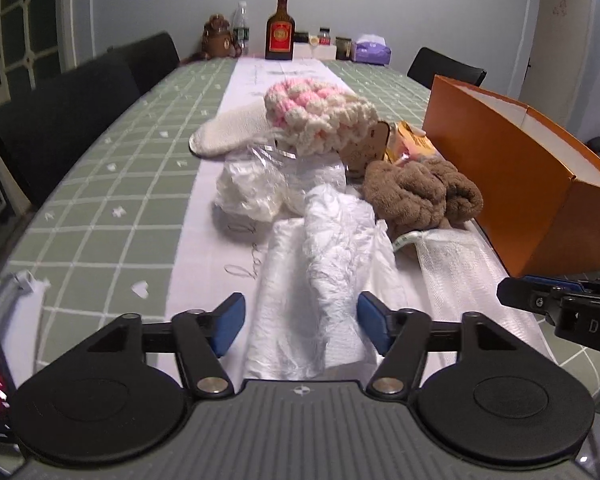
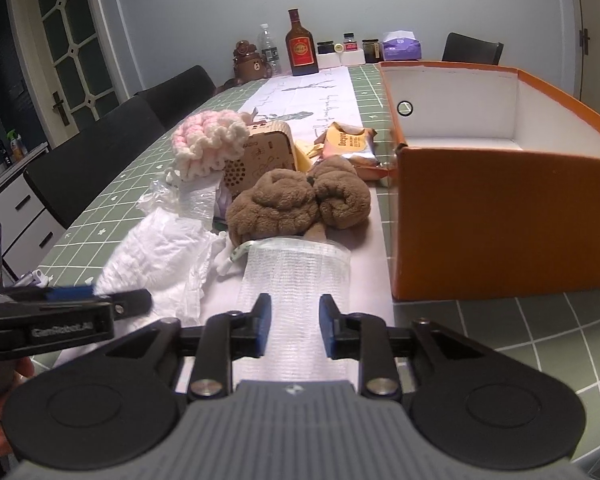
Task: Organize soft objects
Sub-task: 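Lift the white cloth with the left gripper while the right gripper lifts the mesh bag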
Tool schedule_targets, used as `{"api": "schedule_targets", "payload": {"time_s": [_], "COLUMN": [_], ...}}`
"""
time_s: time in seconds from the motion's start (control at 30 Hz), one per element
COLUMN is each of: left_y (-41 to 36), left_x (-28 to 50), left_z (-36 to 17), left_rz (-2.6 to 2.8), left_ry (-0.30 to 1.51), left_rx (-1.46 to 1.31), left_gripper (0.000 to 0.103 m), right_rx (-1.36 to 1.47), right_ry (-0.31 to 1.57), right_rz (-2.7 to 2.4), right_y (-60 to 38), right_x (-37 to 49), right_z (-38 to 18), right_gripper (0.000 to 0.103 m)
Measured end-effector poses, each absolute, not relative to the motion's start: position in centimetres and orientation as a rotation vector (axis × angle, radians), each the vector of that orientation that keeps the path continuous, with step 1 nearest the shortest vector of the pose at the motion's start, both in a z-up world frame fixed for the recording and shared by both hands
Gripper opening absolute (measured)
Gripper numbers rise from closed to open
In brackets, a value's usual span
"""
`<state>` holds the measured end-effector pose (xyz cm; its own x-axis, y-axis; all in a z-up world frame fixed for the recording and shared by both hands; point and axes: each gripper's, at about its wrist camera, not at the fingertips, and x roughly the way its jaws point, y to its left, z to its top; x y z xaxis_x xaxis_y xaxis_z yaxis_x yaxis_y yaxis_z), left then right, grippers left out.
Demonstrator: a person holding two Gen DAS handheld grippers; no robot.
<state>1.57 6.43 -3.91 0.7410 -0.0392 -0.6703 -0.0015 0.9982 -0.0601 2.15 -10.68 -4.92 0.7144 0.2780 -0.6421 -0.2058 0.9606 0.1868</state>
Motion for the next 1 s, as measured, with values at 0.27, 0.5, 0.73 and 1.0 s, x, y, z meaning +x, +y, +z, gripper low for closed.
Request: {"api": "schedule_targets", "payload": {"time_s": [0.27, 0.5, 0.73, 1.0], "left_y": [8.9, 8.6, 7.6, 6.8], "left_x": [3.5, 3.3, 2.6, 1.8], "left_z": [-5.8, -6.3, -6.7, -6.9], "left_rz": [-0.025, -0.059, -0.04, -0.038], "left_ry": [0.823, 0.807, 0.755, 0.701], "left_rx": [-0.215, -0.233, -0.187, -0.161], "left_gripper": [0.086, 0.058, 0.046, 0.031], "right_rx": [0.163, 0.13, -0.049, -0.12], "right_ry": [0.789, 0.792, 0.717, 0.672], "right_rz": [0.237, 0.251, 0.259, 0.28], "right_y": [-10.8, -9.2, -6.6, -5.9], "right_x": [3.1, 3.2, 2.4, 2.0], "right_z": [-6.3, -7.7, -8.5, -8.6], "right_gripper": [0.071, 0.082, 0.067, 0.01]}}
